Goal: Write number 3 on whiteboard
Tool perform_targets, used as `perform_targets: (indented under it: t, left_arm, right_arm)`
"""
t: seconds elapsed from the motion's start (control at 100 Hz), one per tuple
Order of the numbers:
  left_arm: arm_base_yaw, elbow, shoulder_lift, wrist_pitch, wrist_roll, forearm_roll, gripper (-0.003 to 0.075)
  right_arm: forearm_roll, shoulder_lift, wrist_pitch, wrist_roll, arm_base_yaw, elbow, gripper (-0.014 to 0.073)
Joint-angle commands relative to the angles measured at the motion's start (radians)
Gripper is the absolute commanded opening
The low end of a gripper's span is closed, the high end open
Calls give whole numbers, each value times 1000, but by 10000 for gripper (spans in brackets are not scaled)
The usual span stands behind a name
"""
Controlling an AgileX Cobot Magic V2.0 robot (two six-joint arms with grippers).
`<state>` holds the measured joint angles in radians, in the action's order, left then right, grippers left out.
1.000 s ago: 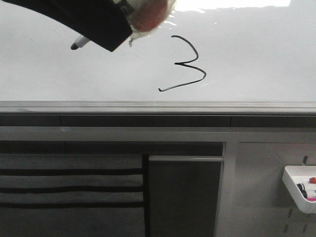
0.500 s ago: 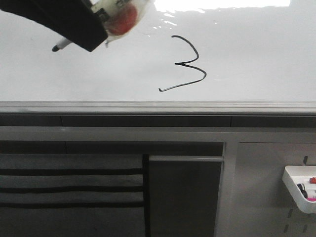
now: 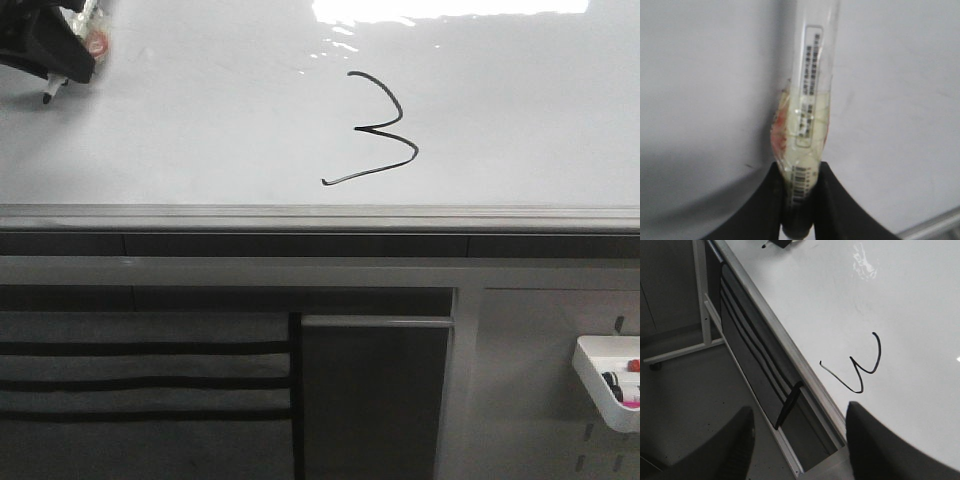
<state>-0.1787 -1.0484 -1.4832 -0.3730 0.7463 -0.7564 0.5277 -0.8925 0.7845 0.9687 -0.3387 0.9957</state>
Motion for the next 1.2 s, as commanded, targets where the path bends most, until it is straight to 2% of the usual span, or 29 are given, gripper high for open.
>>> perform_targets:
  t: [0.0,0.37,0.47,0.59,0.68,0.78,0.85,0.97,1.04,1.09,1.19]
  left_arm:
    - [4,-28,6,69,-14,-57,-18]
    - [2,-28,-8,61,-12,-52,1]
    - [2,-31,3,48,-12,-33,126]
    - [2,-31,36,40,-12,-9,368]
    - [2,-31,82,24,-12,25,450]
    - [2,-31,157,-11,-12,110,452]
    - [2,-31,225,-55,-12,179,449]
    - [2,-31,368,-175,-21,266,417]
    - [2,-31,447,-249,-53,308,389]
    - [2,-31,520,-302,-112,354,365]
    - [2,-17,641,-372,-227,462,305]
  right_arm:
    - [21,6,-40,-4,7,24,362]
    - [21,6,-40,-4,7,24,362]
    - [21,6,-37,-28,7,24,362]
    - [21,8,-17,-39,7,27,362]
    - [1,22,-6,-61,9,27,362]
    - [-95,56,-5,-194,9,27,362]
    - [-207,88,1,-349,9,27,362]
    - [-431,161,50,-705,9,27,355]
    - [-506,205,100,-879,9,27,329]
    - [-537,234,151,-956,9,27,302]
    - [-551,289,250,-1010,9,27,238]
